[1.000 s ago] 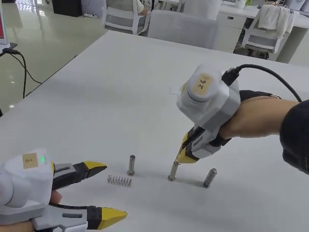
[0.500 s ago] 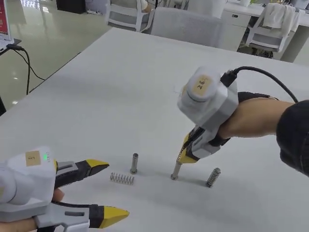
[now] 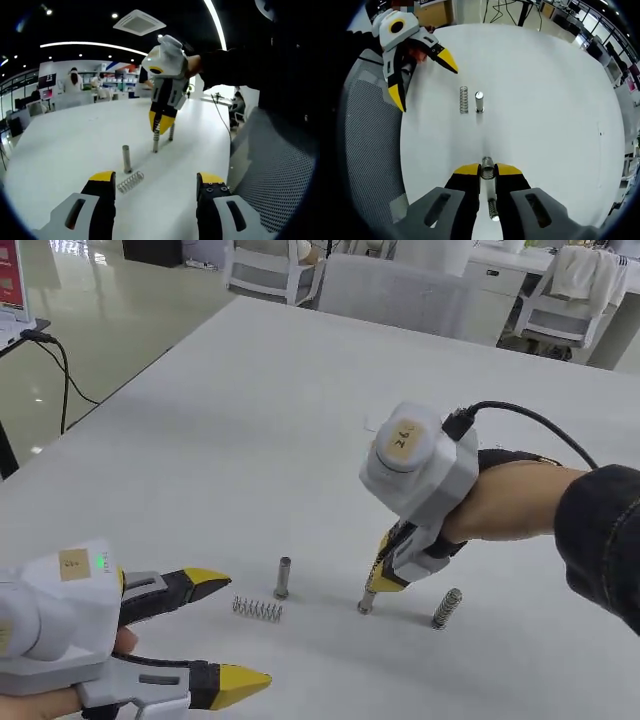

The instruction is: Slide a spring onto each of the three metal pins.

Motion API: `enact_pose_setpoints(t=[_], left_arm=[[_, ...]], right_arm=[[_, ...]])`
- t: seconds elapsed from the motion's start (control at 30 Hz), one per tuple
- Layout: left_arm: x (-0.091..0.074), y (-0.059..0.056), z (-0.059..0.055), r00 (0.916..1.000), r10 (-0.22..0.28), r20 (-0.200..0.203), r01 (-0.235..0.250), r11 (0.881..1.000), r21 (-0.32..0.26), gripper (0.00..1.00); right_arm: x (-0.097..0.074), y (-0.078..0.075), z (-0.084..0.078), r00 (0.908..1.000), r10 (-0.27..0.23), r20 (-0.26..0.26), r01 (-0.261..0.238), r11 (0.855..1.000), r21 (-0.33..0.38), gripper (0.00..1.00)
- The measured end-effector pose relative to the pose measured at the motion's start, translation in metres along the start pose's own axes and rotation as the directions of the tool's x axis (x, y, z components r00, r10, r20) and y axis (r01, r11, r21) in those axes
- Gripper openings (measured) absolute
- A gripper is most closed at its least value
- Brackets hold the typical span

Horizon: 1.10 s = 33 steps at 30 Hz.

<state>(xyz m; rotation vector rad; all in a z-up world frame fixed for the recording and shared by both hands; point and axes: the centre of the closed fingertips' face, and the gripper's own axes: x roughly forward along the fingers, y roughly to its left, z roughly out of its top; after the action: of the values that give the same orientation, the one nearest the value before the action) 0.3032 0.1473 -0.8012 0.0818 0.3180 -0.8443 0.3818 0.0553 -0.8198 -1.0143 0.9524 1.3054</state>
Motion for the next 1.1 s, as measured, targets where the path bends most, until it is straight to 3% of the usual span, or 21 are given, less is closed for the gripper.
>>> enact_pose_setpoints(t=[0.67, 1.0, 1.1], left_arm=[[-0.002, -0.001, 0.000, 1.0000, 0.005, -0.008, -0.005, 1.000, 0.002, 0.60], [-0.001, -0.002, 0.000, 1.0000, 0.002, -0.009, -0.002, 1.000, 0.004, 0.60], [-0.001, -0.001, 0.001, 1.0000, 0.002, -0.008, -0.002, 1.000, 0.005, 0.60]], right_arm=[[0.029, 0.002, -0.012, 0.9990, 0.002, -0.045, -0.002, 1.000, 0.004, 0.09], [0.029, 0.002, -0.009, 0.9997, 0.001, -0.024, -0.001, 1.000, 0.006, 0.09], [0.028, 0.003, -0.008, 0.9999, -0.003, -0.015, 0.002, 1.000, -0.009, 0.14]])
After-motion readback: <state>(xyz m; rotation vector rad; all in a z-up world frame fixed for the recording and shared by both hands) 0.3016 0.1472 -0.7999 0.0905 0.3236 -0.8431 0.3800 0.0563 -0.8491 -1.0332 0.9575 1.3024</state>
